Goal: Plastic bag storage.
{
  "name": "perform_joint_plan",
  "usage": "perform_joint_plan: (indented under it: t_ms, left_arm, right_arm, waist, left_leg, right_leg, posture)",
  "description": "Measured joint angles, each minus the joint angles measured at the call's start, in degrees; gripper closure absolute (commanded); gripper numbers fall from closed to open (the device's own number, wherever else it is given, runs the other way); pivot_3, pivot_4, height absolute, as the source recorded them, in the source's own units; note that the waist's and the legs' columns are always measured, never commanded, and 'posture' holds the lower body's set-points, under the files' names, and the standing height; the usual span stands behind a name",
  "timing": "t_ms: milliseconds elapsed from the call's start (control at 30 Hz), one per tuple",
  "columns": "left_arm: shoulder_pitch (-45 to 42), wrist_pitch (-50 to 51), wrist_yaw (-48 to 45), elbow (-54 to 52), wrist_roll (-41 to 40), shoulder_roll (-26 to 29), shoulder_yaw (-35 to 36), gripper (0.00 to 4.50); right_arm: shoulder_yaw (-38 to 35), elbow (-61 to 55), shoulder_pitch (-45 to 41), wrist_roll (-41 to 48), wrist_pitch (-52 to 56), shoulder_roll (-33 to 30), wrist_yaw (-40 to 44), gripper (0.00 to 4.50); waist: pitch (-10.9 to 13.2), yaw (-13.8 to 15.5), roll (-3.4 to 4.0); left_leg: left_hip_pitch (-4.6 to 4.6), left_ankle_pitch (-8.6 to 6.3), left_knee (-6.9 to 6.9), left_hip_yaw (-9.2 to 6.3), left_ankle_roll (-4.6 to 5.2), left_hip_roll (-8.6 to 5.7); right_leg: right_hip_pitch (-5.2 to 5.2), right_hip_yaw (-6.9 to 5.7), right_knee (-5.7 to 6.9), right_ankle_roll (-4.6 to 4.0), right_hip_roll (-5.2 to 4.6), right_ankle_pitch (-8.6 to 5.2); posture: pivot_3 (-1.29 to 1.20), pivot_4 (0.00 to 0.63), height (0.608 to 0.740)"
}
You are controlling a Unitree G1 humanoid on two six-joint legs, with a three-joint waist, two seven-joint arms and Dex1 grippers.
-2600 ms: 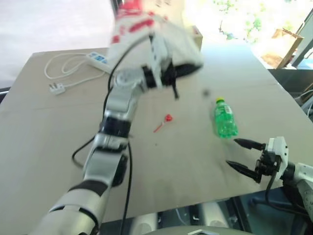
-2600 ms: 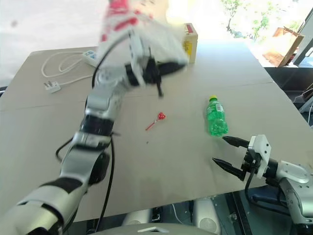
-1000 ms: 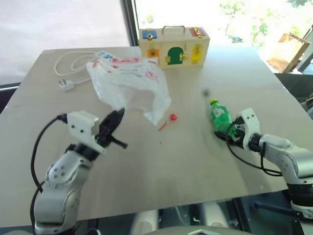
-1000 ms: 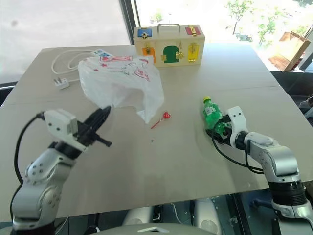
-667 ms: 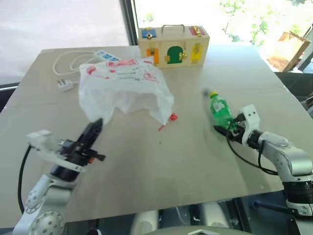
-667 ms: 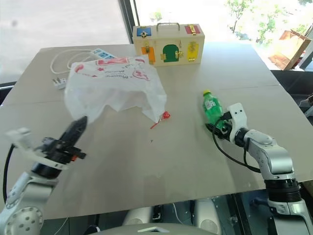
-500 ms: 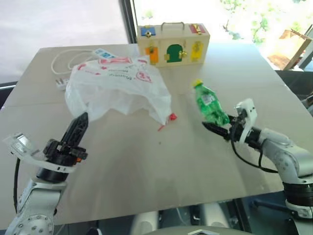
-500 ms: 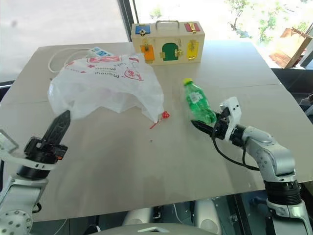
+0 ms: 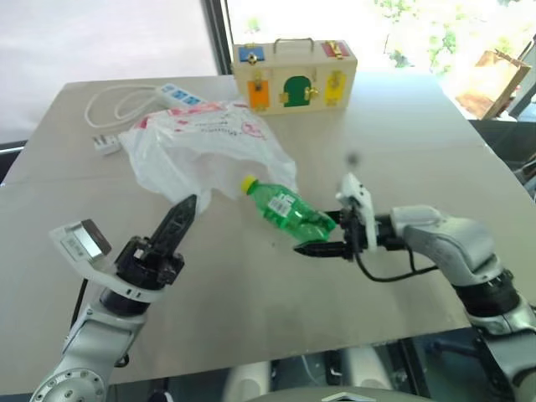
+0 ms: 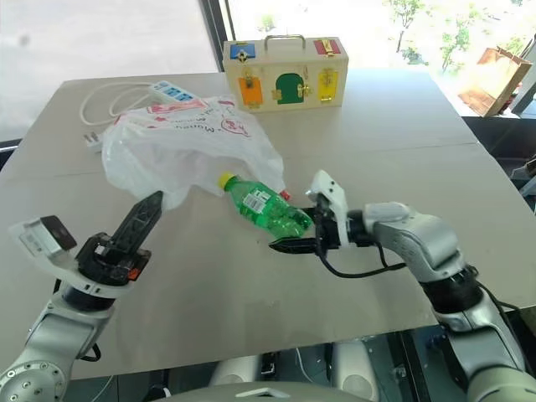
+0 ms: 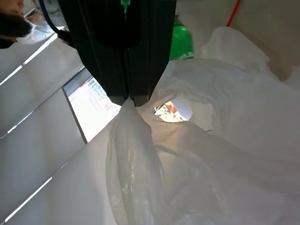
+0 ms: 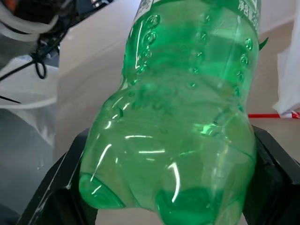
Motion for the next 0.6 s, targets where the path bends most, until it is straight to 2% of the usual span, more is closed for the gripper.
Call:
perform_joint_plan:
  t_ms: [100,200,333,433,467,500,600]
  left_arm:
    - [3.25,0.42,-0.9,-3.03,0.0,0.15,-2.3,4.5]
    - [7.7,0.64,-2.89,-3.99,0.55,0.75,-2.74,4.5]
    - [10.59,0.86,-6.18,-3.98,3.86,1.81,-3.58,4.5]
    - [10.85,0.22,-7.86,-3.12,6.56,1.47,-4.57,4.5]
    - [10.28,-0.12,-8.23,-2.23,7.37,1.13,-4.59,4.5]
    - [9.79,-0.43,-8.45,-1.44,7.93,0.9,-4.58,4.5]
    - [8.73,-1.31,-8.89,0.51,8.25,0.06,-4.47,4.5]
  right_arm:
    - [0.65,11.96,-7.16,-5.87,-2.52,7.74,-5.02,1.38]
    - [-0.79,19.83,-10.24,-8.65,-4.05,12.48,-8.69,1.38]
    - [-6.38,29.17,-14.08,-9.58,-5.13,20.15,-15.7,1.38]
    - [-14.49,34.13,-18.65,-6.92,-4.82,26.97,-21.5,1.38]
    - [-17.41,34.84,-20.4,-5.88,-4.95,29.58,-24.07,0.32]
    - [-19.11,35.15,-21.61,-5.3,-5.36,31.22,-25.82,0.02]
    - [-21.84,35.18,-23.19,-4.29,-6.71,32.92,-30.15,0.02]
  waist:
    - [0.01,-0.66,0.01]
    - [0.02,-0.3,0.03]
    - [0.08,-0.5,0.12]
    - [0.16,-0.68,0.24]
    - [0.17,-0.7,0.26]
    - [0.17,-0.73,0.26]
    - [0.12,-0.52,0.24]
  left_leg:
    - [0.0,0.03,0.0,0.0,-0.05,0.01]
    - [-0.1,0.08,-0.03,-0.06,-0.15,0.04]
    - [-0.16,0.09,-0.05,0.03,-0.19,0.05]
    - [-0.17,0.06,-0.08,0.05,-0.14,0.14]
    - [-0.17,0.05,-0.1,0.05,-0.13,0.14]
    - [-0.17,0.05,-0.11,0.05,-0.14,0.14]
    - [-0.15,0.04,-0.14,-0.01,-0.19,0.18]
  right_leg:
    - [-0.04,0.01,0.03,-0.01,0.08,0.0]
    - [-0.06,-0.1,0.0,-0.01,0.06,0.0]
    - [-0.15,-0.06,-0.01,-0.01,0.06,0.0]
    - [-0.2,-0.06,0.0,-0.01,0.07,0.0]
    - [-0.22,-0.06,0.01,-0.01,0.09,0.0]
    - [-0.23,-0.06,0.02,-0.01,0.12,0.0]
    - [-0.16,-0.14,0.0,-0.01,0.06,0.0]
  posture:
    - [0.0,0.15,0.74]
    - [0.0,0.15,0.74]
    - [0.0,0.15,0.74]
    - [0.0,0.15,0.74]
    - [0.0,0.15,0.74]
    - [0.0,0.15,0.74]
    - [0.0,0.15,0.74]
